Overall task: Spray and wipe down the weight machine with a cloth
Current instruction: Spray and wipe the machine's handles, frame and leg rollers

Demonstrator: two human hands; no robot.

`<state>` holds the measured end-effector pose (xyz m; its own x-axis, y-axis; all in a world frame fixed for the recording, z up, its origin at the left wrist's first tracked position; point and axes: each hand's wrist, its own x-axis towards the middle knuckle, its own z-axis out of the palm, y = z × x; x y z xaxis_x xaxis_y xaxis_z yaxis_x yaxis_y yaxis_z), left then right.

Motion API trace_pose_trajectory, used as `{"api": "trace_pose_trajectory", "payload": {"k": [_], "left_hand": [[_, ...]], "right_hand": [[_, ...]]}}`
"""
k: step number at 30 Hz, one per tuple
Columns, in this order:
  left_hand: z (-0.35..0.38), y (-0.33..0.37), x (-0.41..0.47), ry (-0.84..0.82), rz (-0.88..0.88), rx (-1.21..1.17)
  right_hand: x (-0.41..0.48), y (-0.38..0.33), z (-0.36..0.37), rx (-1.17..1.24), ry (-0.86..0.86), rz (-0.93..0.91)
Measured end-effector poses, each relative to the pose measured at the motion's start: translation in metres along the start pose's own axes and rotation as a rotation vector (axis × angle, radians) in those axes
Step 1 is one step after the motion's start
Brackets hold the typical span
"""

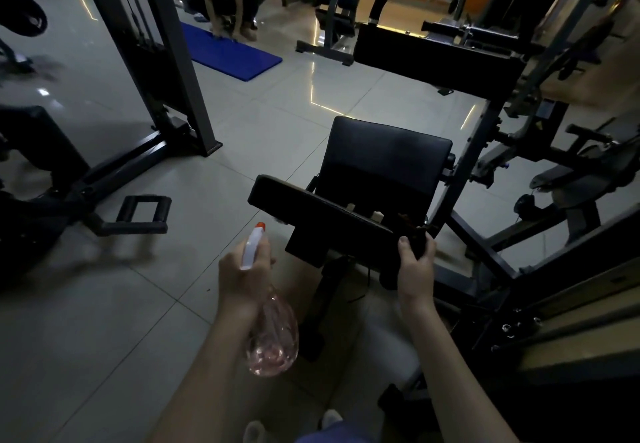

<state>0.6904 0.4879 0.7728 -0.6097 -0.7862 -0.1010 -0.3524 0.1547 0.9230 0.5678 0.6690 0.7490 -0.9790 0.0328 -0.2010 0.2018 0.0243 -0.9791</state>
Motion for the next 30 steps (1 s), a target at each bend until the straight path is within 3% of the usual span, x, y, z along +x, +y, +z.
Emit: {"api": "trace_pose_trajectory", "payload": {"k": [3, 7, 12, 15, 20, 24, 30], "left_hand": [[-0.002, 0.0, 0.005, 0.021, -0.069, -0.034], [-0.004, 0.002, 0.003, 0.018, -0.037, -0.006], [-0.003, -0.002, -0.005, -0.005, 0.012, 0.034], [-0.003, -0.003, -0.01, -0.012, -0.003, 0.027], [-0.003, -0.006, -0.016, -0.041, 0.028, 0.05], [-0.002, -0.008, -0.016, -0.053, 0.013, 0.047], [0.0, -0.014, -0.018, -0.044, -0.003, 0.061]], "right_hand": [[-0.001, 0.001, 0.0, -0.004, 0.002, -0.008], [-0.003, 0.002, 0.0, -0.07, 0.016, -0.052], [-0.021, 0.003, 0.005, -0.37, 0.01, -0.414], [-0.025, 0.012, 0.007, -0.683, -0.105, -0.656], [-0.01, 0.002, -0.026, -0.998, -0.405, -0.763], [0.012, 0.003, -0.027, -1.169, -0.359, -0.992], [0.008, -0.007, 0.049, -1.393, -0.229, -1.041]]}}
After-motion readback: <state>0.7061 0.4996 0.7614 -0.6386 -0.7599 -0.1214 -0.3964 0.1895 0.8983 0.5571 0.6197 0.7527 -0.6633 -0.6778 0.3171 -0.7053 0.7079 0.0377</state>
